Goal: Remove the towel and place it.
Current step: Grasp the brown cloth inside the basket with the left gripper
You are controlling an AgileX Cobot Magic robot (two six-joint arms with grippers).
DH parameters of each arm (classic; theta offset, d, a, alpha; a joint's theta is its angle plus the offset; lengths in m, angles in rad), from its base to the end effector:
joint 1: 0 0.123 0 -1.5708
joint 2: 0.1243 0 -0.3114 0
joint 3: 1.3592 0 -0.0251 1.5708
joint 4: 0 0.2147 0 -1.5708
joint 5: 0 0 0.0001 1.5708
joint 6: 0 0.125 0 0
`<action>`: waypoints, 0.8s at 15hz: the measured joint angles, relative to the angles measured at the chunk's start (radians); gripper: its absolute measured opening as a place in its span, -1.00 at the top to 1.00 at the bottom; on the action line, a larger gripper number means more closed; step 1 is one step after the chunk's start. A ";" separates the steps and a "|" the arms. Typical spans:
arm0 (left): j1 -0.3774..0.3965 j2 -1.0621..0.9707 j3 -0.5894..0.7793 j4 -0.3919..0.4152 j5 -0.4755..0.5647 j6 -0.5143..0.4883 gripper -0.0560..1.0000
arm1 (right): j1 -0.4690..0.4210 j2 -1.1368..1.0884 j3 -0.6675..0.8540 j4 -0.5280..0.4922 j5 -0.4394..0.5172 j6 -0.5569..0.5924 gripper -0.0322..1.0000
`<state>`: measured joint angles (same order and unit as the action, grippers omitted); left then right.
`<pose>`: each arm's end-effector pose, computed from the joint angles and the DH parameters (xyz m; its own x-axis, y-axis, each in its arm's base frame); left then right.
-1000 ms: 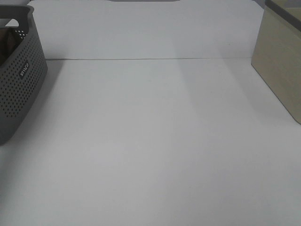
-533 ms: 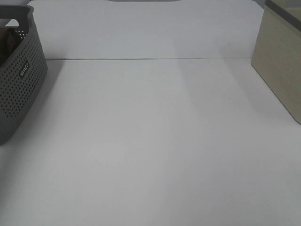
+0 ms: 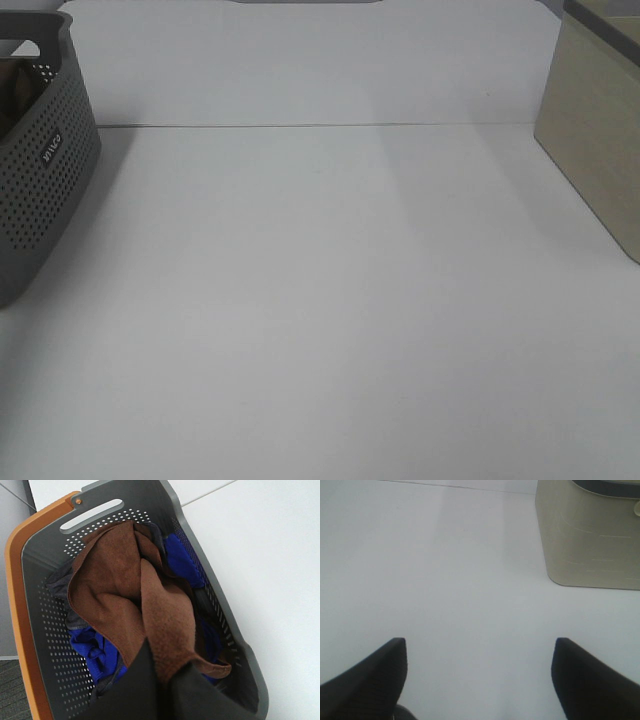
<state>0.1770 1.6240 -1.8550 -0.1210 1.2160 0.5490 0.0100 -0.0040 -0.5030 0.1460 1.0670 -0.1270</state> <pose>0.3260 0.0439 0.4236 -0.7227 0.3606 -0.5896 0.2808 0.9327 0.2263 -0.0349 0.0156 0.2453 -0.4436 -0.0601 -0.8942 -0.1487 0.9889 0.0073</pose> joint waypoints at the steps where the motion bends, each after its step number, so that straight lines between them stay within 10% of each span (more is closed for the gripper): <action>1: 0.000 0.000 0.000 0.000 0.000 0.000 0.89 | 0.000 0.000 0.000 0.000 0.000 0.000 -0.55; 12: 0.000 -0.006 0.000 -0.022 0.000 0.018 0.89 | 0.000 0.000 0.000 0.000 0.000 0.000 -0.55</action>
<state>0.1770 1.6180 -1.8550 -0.1430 1.2160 0.5670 0.0100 -0.0040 -0.5030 0.1460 1.0670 -0.1270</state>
